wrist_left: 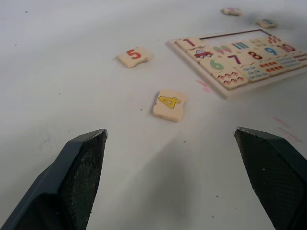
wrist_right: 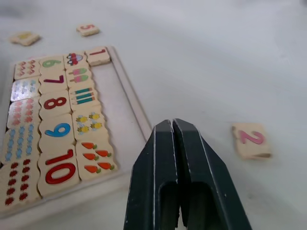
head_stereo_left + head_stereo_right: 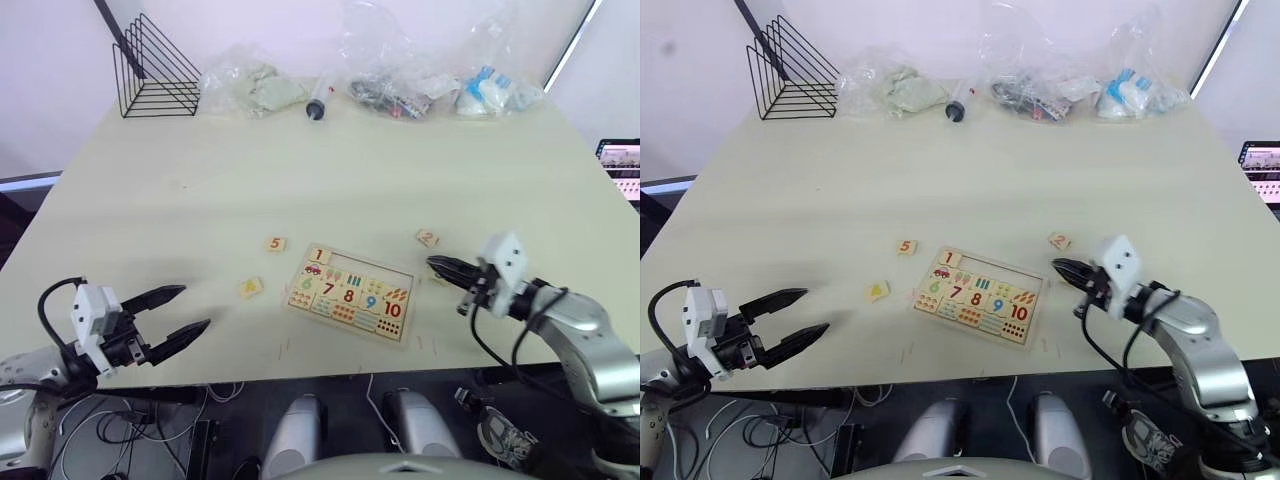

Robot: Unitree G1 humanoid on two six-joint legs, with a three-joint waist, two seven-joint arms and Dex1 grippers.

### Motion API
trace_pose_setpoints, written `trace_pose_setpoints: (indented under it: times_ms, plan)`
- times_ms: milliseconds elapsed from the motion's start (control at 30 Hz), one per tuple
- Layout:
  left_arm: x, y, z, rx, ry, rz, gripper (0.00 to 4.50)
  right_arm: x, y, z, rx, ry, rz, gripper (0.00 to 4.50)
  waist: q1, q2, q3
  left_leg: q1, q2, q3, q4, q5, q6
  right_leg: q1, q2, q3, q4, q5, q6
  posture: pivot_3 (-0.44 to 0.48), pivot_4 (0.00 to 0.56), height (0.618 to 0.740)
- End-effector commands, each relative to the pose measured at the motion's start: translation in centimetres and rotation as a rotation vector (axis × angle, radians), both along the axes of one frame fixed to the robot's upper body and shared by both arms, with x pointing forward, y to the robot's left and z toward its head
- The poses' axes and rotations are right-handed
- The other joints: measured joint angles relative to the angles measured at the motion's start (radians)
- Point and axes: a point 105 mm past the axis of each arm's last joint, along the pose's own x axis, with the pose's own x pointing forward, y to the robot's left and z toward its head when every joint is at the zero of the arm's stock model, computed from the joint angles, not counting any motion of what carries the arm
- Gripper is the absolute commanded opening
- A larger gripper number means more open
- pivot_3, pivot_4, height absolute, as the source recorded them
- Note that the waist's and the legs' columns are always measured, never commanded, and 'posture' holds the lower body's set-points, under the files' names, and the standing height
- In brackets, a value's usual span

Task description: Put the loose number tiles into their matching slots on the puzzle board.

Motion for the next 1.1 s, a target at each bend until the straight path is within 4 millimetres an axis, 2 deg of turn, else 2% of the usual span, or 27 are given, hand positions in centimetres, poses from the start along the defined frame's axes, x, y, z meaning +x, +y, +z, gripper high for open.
trace_pose_setpoints:
  times_ms: [33, 233, 267, 300, 633, 1100]
  plan:
    - [0.1, 0.4, 0.2, 0.02, -0.011, 0.018, 4.5, -1.1, -3.0, 1.0, 0.034, -0.064, -0.044, 0.87, 0.004, 0.0, 0.0, 0.0, 0.0, 0.0, 0.0, 0.0, 0.0, 0.0, 0.0, 0.0, 0.0, 0.0, 0.0, 0.0, 0.15, 0.74]
    - [0.1, 0.7, 0.0, 0.025, -0.004, 0.01, 4.5, -2.9, -6.5, -0.2, 0.021, -0.05, -0.071, 3.78, 0.002, 0.001, 0.0, 0.003, 0.001, 0.002, 0.0, 0.0, 0.0, 0.002, 0.0, 0.002, 0.0, 0.0, 0.0, 0.0, 0.15, 0.74]
    - [0.1, 0.7, 0.0, 0.021, -0.004, 0.01, 4.5, -3.2, -7.1, -0.4, 0.021, -0.046, -0.072, 3.87, 0.003, 0.001, 0.0, 0.004, 0.001, 0.003, 0.0, 0.0, 0.0, 0.003, 0.0, 0.002, 0.0, 0.0, 0.0, 0.0, 0.15, 0.74]
    - [0.1, 0.8, 0.0, 0.017, -0.006, 0.008, 4.5, -3.4, -7.5, -0.5, 0.021, -0.045, -0.072, 4.47, 0.004, 0.001, 0.0, 0.004, 0.001, 0.003, 0.0, 0.0, 0.0, 0.003, 0.0, 0.002, 0.0, 0.0, 0.0, 0.0, 0.15, 0.74]
    - [-0.4, 1.2, -0.1, -0.007, -0.003, -0.001, 4.5, -5.1, -11.0, -1.8, 0.031, -0.013, -0.073, 4.47, 0.014, 0.001, 0.0, 0.005, 0.002, 0.005, 0.0, 0.0, 0.0, 0.005, 0.0, 0.003, 0.0, 0.0, 0.0, 0.0, 0.15, 0.74]
    - [-0.8, 1.6, -0.3, -0.016, 0.0, -0.01, 4.5, -4.8, -11.2, -2.2, 0.025, -0.037, -0.062, 4.47, 0.017, 0.002, 0.001, 0.013, 0.003, 0.006, 0.0, 0.0, 0.0, 0.012, 0.0, 0.004, 0.0, -0.001, 0.0, 0.0, 0.15, 0.74]
